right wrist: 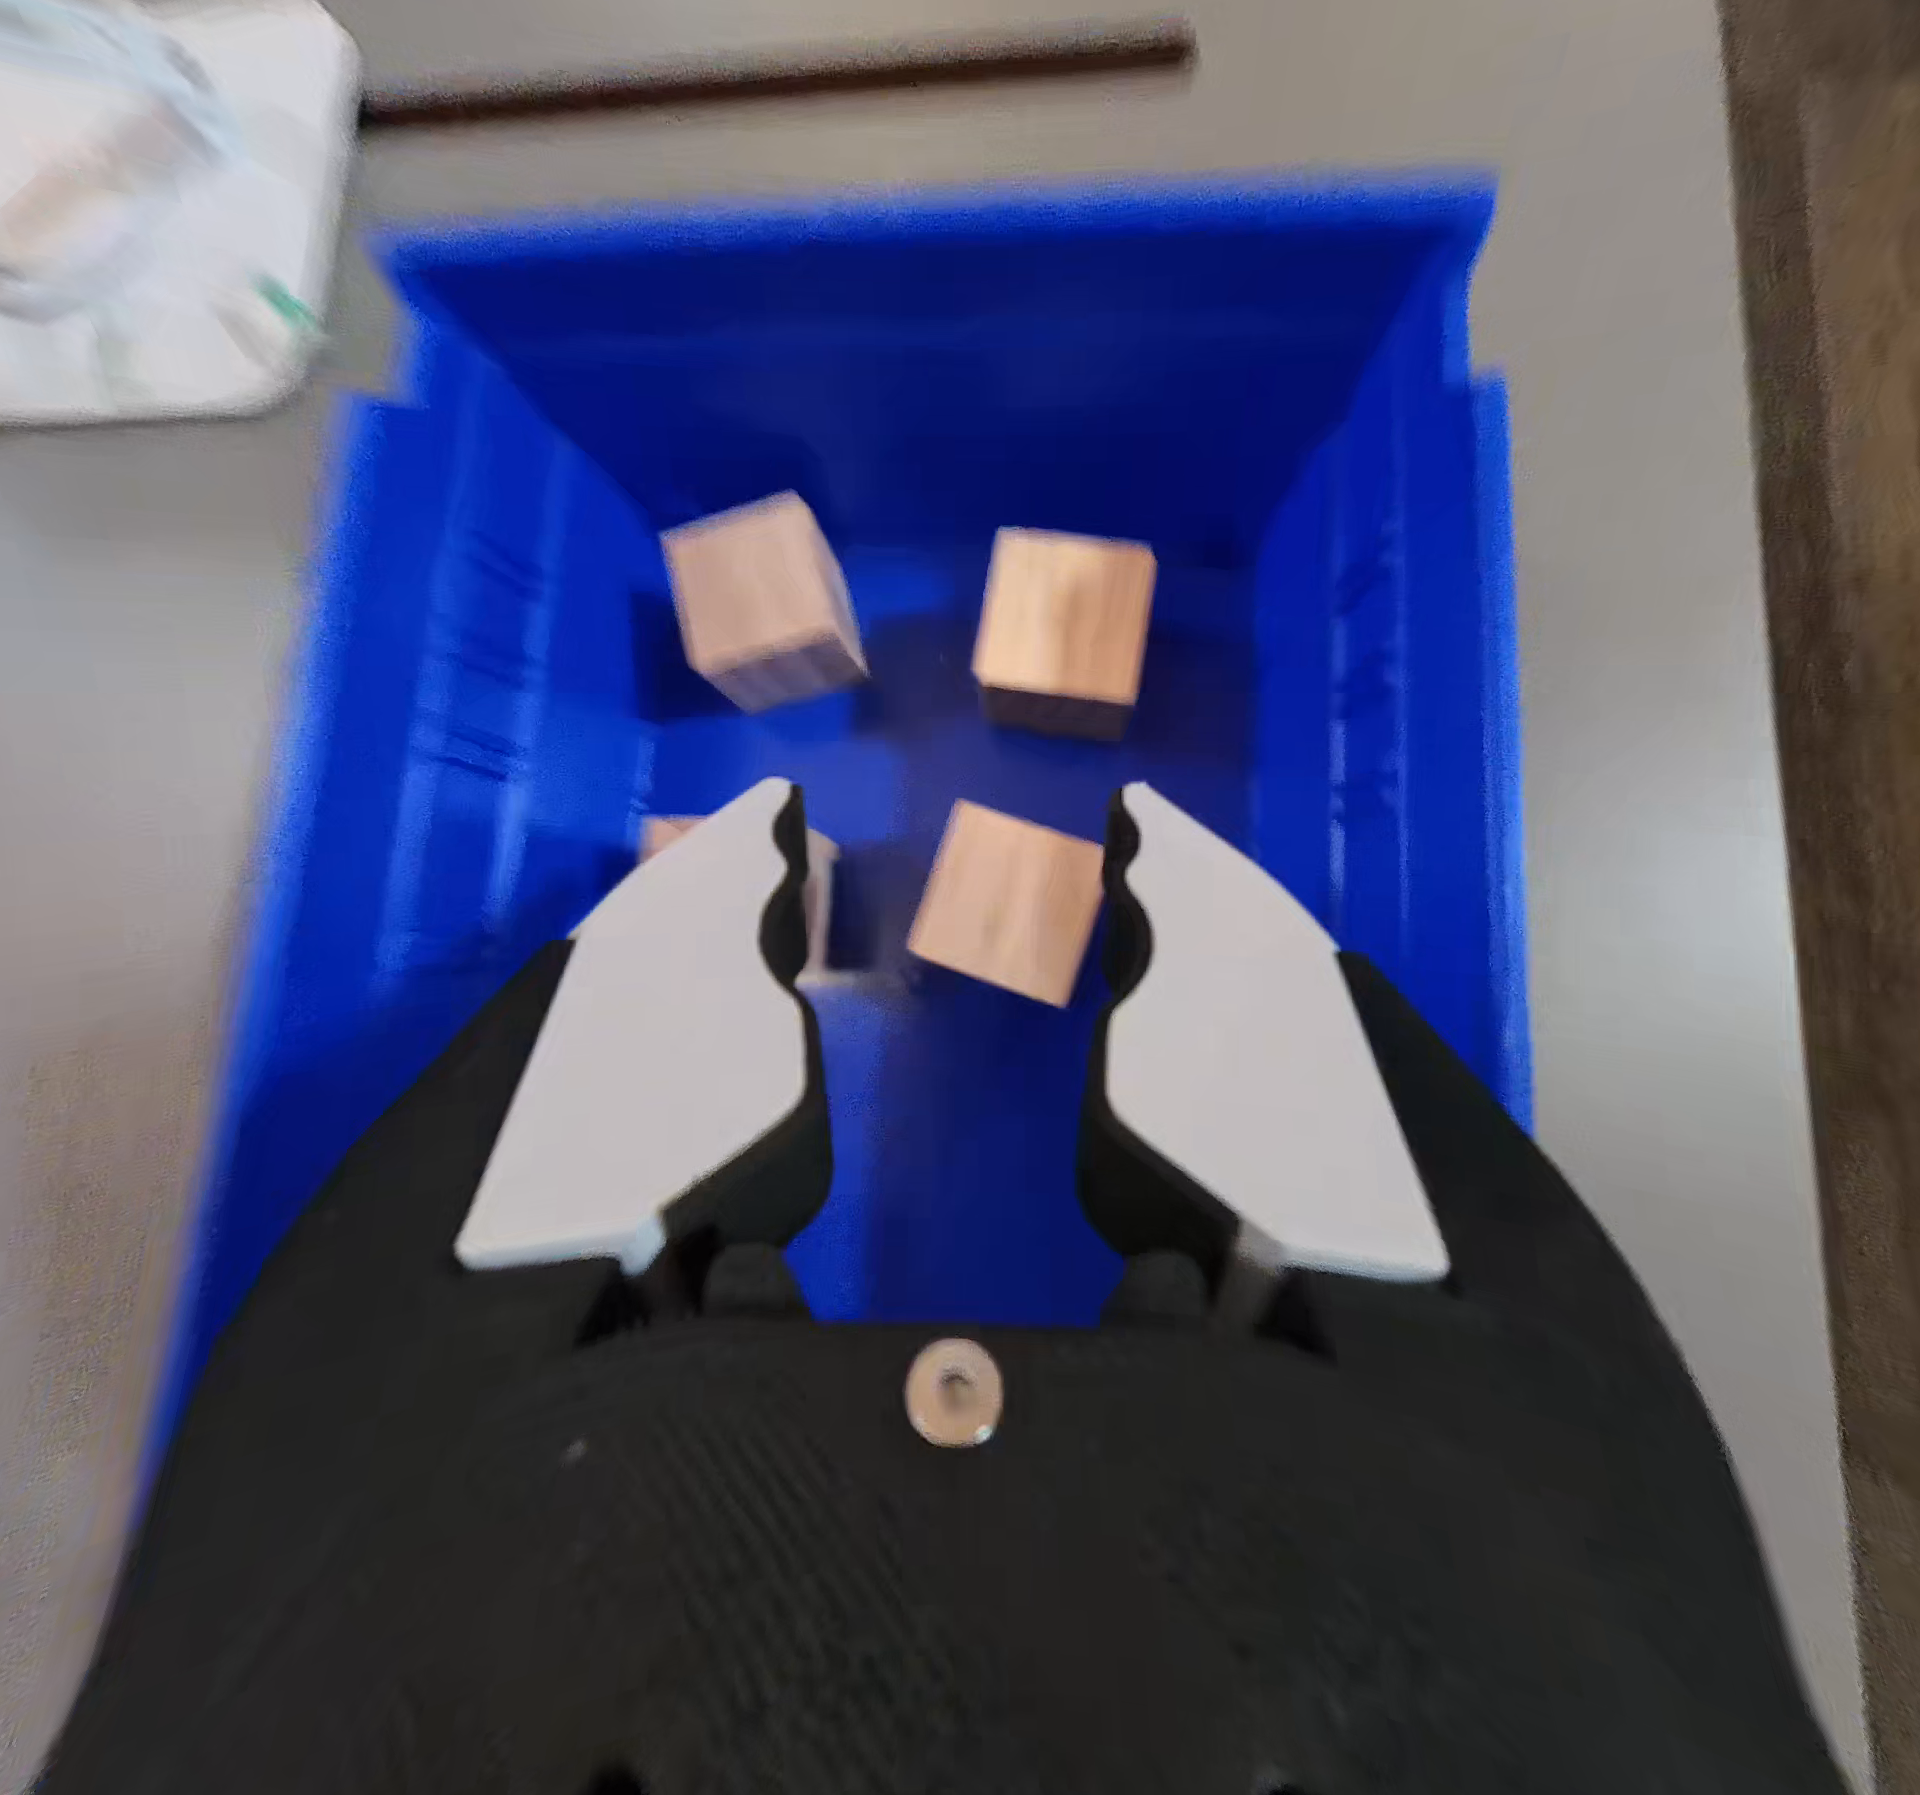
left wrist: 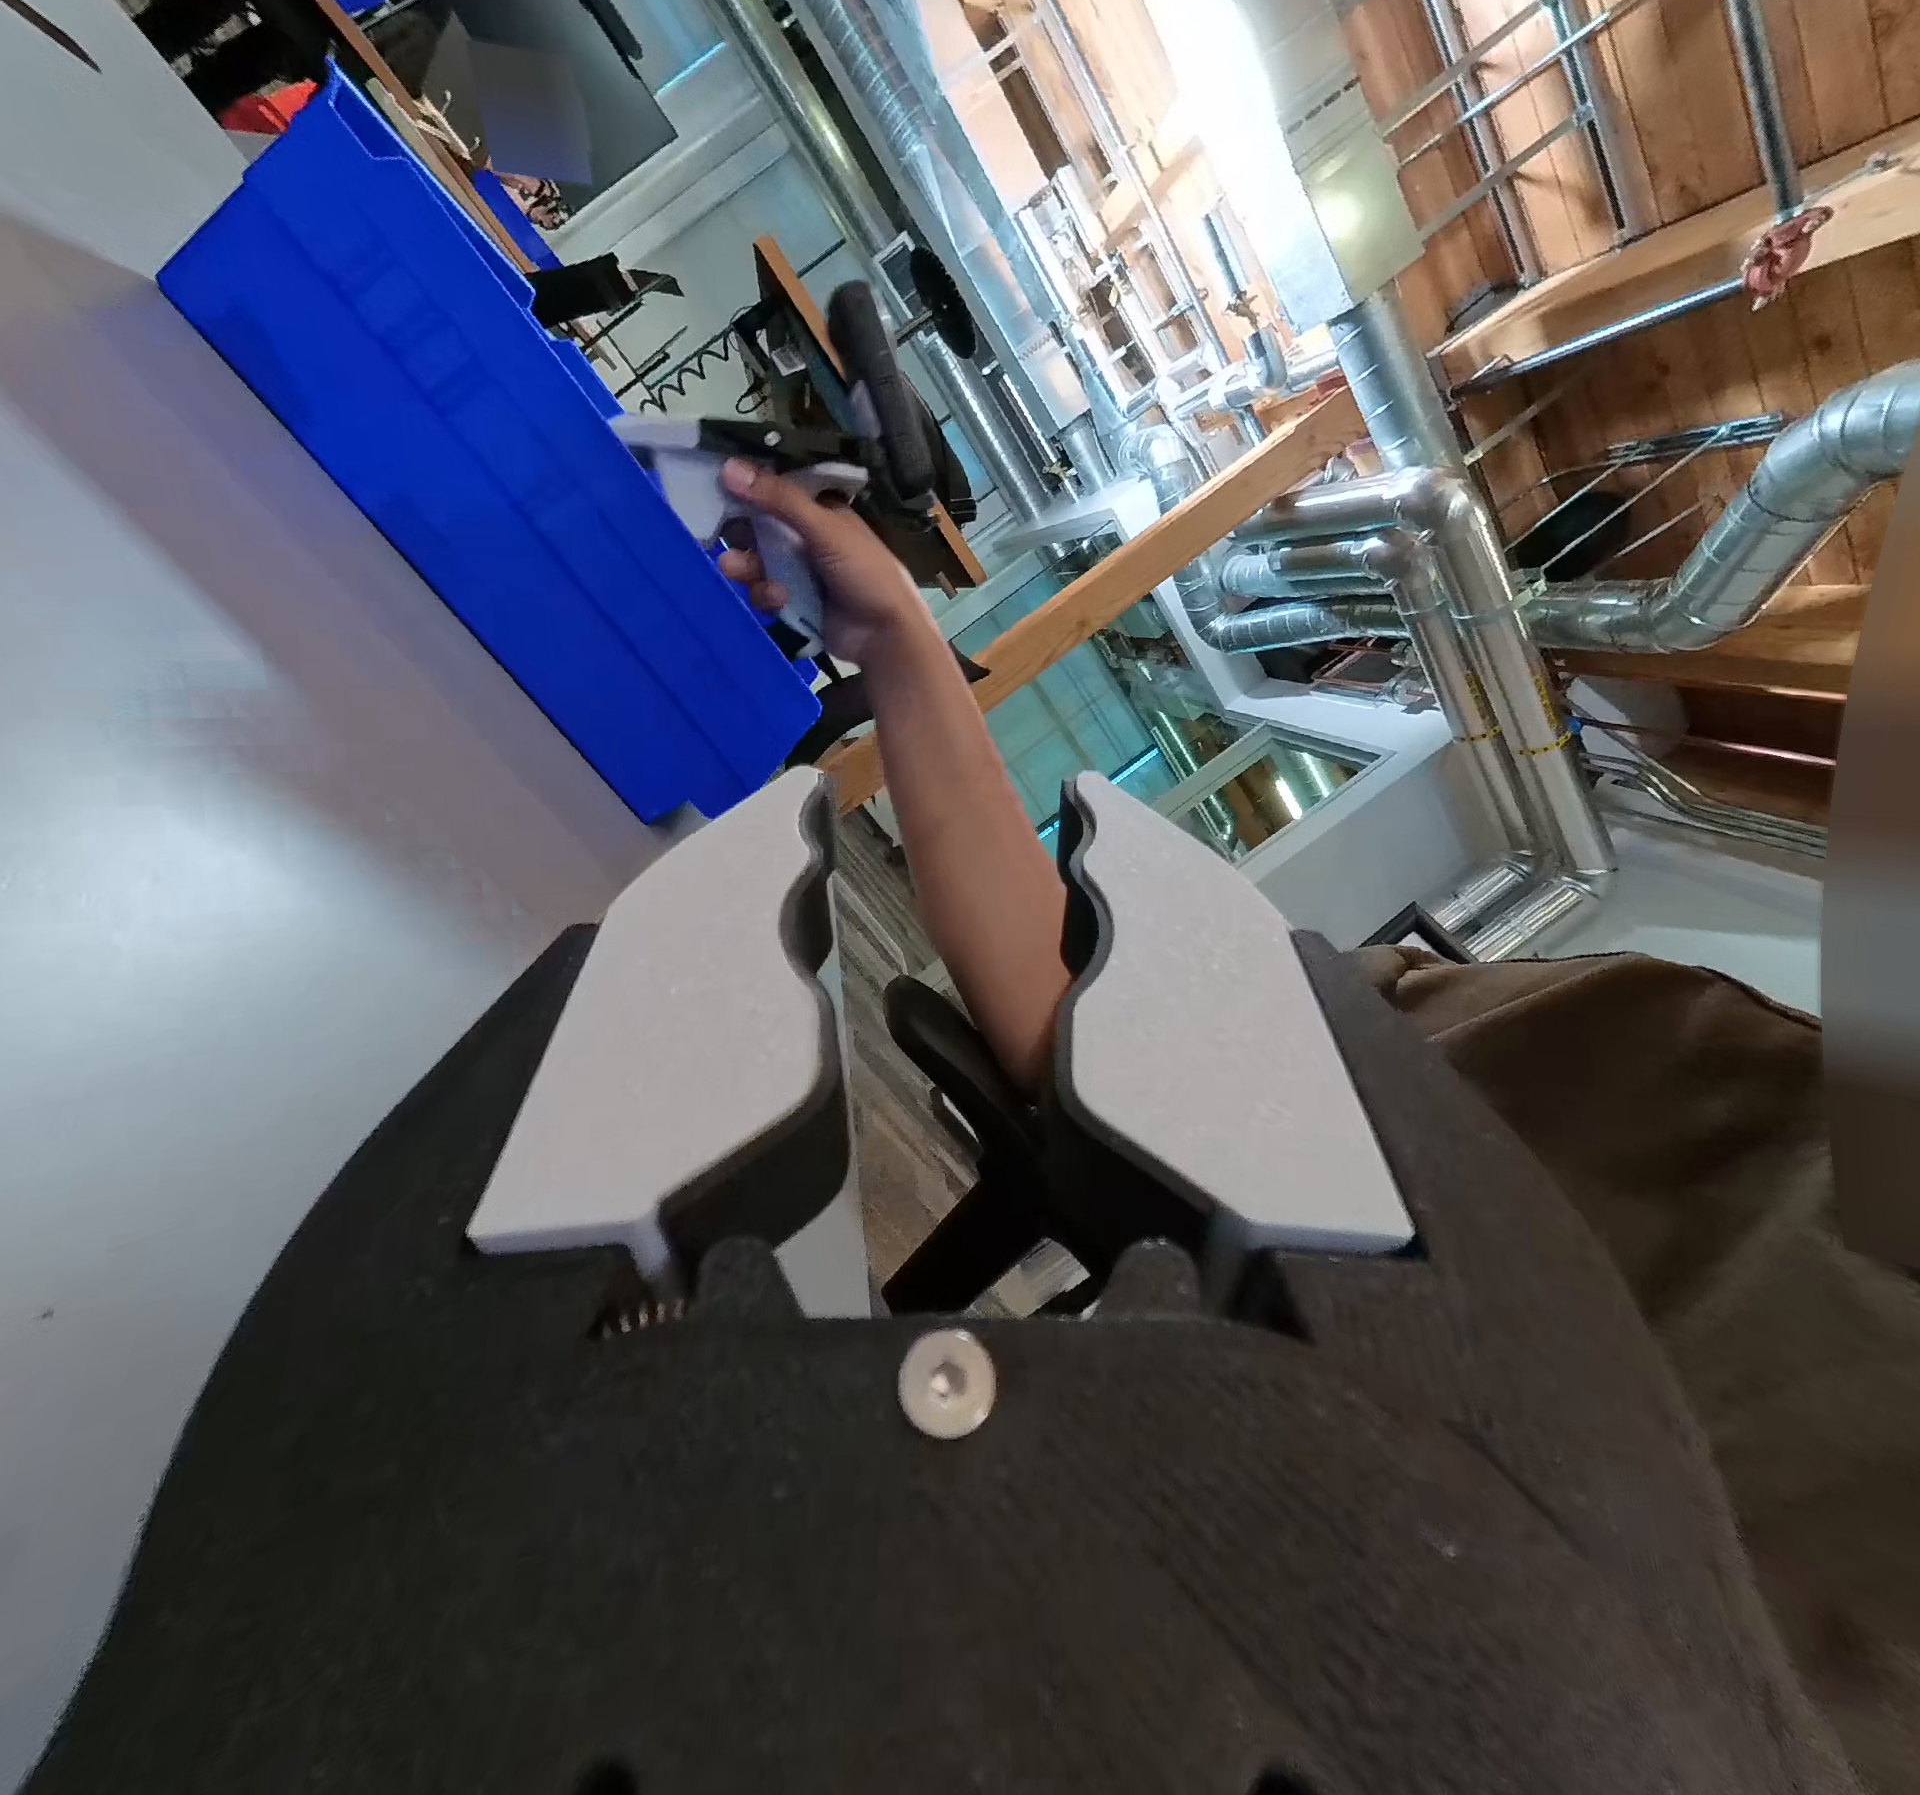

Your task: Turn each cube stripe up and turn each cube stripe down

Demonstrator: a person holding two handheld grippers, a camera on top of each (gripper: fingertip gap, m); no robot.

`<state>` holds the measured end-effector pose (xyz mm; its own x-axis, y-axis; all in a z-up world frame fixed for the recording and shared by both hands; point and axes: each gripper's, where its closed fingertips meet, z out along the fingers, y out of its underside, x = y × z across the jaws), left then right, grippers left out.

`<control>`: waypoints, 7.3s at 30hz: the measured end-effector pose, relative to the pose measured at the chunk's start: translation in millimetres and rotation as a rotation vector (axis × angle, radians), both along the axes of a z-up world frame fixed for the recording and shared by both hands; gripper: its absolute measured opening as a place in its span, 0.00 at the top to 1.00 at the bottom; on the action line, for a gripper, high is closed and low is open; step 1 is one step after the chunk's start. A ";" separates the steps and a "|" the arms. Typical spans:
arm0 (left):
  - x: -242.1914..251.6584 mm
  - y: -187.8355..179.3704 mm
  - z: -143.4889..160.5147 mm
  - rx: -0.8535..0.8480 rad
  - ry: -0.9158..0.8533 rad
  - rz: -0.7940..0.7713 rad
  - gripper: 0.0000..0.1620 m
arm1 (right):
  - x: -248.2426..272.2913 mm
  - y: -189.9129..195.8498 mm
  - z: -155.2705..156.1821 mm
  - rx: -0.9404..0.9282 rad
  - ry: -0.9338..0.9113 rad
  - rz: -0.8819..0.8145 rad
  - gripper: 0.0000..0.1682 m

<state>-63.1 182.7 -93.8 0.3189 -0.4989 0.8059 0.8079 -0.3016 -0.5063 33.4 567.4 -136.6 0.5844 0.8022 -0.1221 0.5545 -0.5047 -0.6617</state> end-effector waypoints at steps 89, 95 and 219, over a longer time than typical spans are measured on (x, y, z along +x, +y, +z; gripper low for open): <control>-88.9 -63.0 62.4 0.121 -0.022 0.435 0.71 | -162.3 -455.3 58.9 -0.518 0.961 0.880 0.51; -72.2 -50.7 49.5 0.075 -0.023 0.400 0.71 | -158.2 -465.2 62.2 -0.706 0.999 0.863 0.59; -23.6 23.3 -9.2 -0.060 -0.040 -0.066 0.64 | 80.3 -52.3 -55.9 0.224 -0.099 -0.026 0.74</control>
<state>-86.7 205.9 -103.0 0.2541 -0.4683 0.8462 0.8046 -0.3831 -0.4537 113.6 515.0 -192.5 0.6053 0.7874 0.1166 0.6113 -0.3660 -0.7017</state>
